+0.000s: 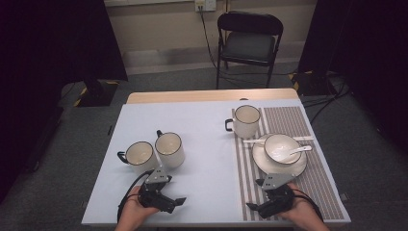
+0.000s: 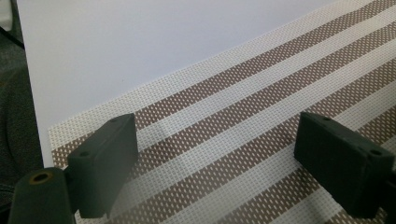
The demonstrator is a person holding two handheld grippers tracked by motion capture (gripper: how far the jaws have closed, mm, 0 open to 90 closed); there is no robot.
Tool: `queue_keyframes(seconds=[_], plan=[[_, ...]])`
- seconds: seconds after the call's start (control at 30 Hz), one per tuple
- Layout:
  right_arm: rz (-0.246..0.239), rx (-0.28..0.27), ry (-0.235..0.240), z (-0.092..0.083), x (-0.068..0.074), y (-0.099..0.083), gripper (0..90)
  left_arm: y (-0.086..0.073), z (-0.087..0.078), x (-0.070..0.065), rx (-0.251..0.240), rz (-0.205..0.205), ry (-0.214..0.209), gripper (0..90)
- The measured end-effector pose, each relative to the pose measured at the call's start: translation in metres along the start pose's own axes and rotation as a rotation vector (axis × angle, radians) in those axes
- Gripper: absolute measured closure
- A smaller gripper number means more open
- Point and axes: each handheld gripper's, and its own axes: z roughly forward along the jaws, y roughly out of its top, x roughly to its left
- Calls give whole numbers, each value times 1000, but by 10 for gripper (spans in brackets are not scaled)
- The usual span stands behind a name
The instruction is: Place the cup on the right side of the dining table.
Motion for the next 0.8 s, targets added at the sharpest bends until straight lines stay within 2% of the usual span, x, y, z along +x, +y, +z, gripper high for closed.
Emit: queue_keyframes(seconds=[0.3, 0.37, 0.7, 0.8], plan=[[2, -1, 1, 0, 0, 0, 125, -9, -1, 5, 10, -7, 3, 25], [2, 0, 0, 0, 0, 0, 125, -10, -3, 7, 13, -2, 17, 26], [2, 0, 1, 0, 0, 0, 124, -17, -8, 14, -20, -10, -2, 27], [0, 0, 1, 0, 0, 0, 124, -18, -10, 16, -21, -9, 4, 29]])
